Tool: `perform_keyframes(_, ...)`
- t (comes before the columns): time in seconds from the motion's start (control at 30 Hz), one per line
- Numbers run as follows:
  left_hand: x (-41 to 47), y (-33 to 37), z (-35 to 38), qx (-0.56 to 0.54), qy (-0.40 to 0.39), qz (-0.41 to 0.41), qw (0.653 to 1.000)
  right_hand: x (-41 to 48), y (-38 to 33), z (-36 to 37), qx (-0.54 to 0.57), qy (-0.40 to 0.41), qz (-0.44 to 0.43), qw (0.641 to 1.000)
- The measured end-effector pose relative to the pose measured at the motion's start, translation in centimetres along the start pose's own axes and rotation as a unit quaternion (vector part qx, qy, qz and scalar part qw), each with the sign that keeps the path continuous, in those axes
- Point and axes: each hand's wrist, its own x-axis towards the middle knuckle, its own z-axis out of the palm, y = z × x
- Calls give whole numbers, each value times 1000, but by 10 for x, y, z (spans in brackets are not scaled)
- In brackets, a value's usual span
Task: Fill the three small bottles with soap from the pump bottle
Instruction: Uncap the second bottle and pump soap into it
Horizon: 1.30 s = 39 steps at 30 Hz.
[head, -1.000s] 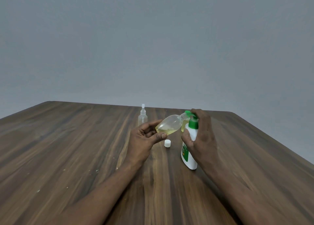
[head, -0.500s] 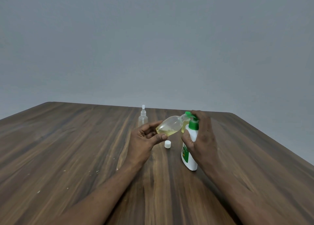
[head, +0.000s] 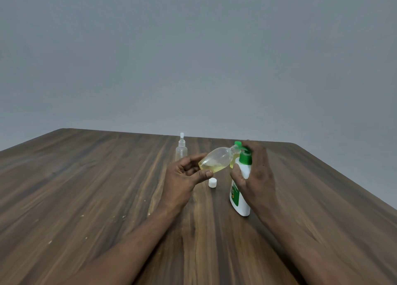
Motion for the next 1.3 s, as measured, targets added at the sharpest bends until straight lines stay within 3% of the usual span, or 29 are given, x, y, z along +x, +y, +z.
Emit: perform_keyframes(1.3, 1, 1, 0, 2, 7, 3, 1000, -1, 2, 1, -12, 8, -3, 1000)
